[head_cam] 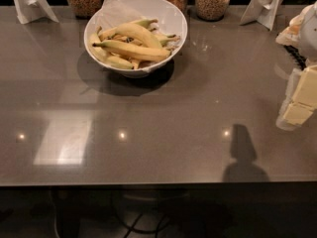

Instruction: Pick banana from white bowl

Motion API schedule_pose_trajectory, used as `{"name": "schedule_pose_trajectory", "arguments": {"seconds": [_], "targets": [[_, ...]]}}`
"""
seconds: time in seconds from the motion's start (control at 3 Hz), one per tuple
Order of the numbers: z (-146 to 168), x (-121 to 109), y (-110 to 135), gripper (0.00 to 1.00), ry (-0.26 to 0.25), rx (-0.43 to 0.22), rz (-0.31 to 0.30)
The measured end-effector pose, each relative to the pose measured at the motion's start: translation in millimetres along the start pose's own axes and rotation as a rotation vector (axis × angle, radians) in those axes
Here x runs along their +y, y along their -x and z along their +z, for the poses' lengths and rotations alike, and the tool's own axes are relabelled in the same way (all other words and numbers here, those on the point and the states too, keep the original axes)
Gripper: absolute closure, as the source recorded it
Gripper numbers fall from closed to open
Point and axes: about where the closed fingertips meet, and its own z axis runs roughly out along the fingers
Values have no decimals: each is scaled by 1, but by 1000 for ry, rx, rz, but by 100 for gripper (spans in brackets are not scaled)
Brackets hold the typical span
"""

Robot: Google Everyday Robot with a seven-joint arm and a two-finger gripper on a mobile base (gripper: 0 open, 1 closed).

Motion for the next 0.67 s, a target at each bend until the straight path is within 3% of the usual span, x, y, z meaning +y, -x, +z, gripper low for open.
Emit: {"name": "schedule_pose_trajectory", "arguments": {"seconds": [0.33, 0.67], "targets": [[0, 0, 0, 0, 0, 0, 0], [0, -10, 19, 0, -40, -82, -32]]}}
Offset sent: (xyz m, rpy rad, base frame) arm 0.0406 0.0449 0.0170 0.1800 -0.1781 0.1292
